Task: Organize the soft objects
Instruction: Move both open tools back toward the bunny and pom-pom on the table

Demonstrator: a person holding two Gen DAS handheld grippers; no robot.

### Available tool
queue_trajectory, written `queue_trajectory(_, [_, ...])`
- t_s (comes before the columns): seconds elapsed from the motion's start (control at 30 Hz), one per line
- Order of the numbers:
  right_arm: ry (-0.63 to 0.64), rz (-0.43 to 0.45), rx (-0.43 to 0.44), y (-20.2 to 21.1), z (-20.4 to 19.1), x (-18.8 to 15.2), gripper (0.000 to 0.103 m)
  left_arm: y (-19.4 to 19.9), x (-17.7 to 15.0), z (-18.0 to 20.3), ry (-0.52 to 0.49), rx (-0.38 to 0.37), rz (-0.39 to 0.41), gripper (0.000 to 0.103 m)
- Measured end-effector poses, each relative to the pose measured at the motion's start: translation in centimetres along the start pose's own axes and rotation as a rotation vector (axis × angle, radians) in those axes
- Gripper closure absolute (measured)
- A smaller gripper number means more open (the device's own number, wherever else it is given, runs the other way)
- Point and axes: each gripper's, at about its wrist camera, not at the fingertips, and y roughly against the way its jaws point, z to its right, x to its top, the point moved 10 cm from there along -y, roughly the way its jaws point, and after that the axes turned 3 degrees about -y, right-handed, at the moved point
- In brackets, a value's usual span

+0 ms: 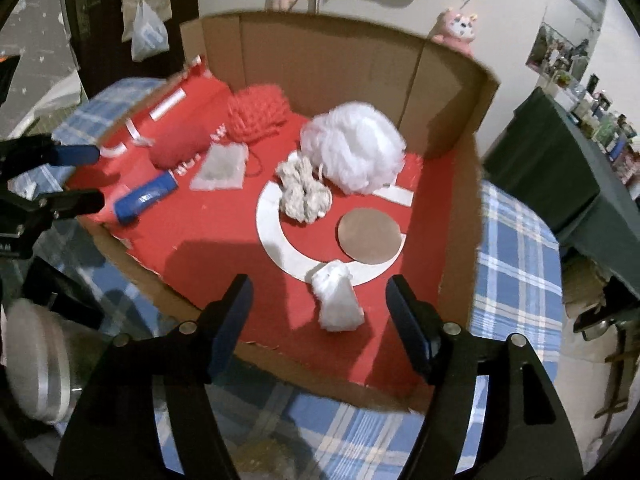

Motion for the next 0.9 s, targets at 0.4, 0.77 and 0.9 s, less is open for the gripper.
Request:
queue_trajectory(0.4, [-0.027,0.236,0.032,10.5,-3.7,-0.5,0.018,9.1,-0.7,2.5,0.062,0.015,0.209,0.012])
queue_trajectory(0.77, [-0.055,0.366,0.032,16.5,-6.9,-5.6,0.017,13.1,-4.7,4.6,0.091,0.059,0.296,0.006])
queue_trajectory(0.9, [-0.078,0.398,0.004,17.4,-7.2,-7.8,0.016,13.5,-6.7,5.7,0.112,0.046,0.304,0.004])
